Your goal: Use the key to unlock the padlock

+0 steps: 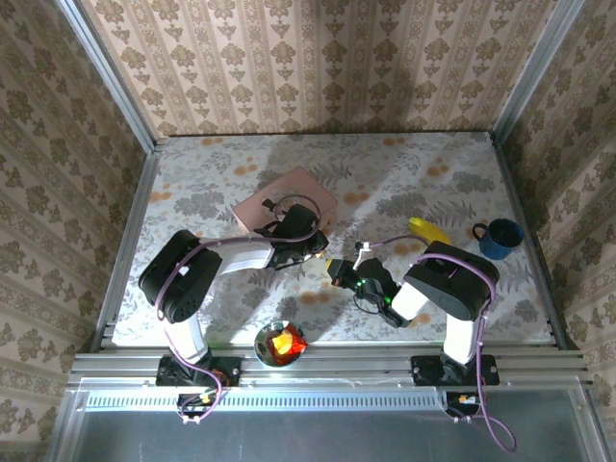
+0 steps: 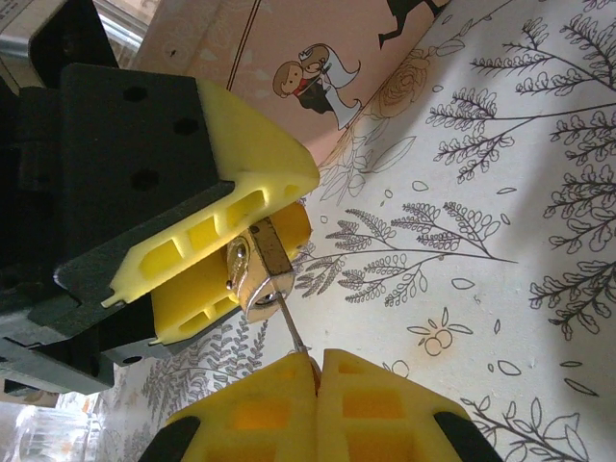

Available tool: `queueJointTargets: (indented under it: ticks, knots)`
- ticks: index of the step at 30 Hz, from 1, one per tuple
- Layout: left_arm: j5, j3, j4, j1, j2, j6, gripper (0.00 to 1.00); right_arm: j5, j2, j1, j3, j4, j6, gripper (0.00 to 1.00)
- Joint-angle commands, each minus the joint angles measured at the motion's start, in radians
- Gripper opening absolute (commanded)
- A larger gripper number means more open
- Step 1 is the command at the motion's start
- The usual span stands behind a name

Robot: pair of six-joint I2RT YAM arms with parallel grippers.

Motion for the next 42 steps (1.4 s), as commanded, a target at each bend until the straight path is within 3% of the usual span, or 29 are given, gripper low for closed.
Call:
queueJointTargets:
  ticks: [1, 42]
  knots:
    - [0.103, -0.003, 0.017, 0.000, 0.040, -0.028, 0.00, 0.012, 0.018, -0.008, 0.025, 0.046, 0.010, 0.00]
    - [0.104, -0.002, 0.009, 0.003, 0.045, -0.027, 0.00, 0.011, 0.008, -0.007, 0.015, 0.056, -0.003, 0.00]
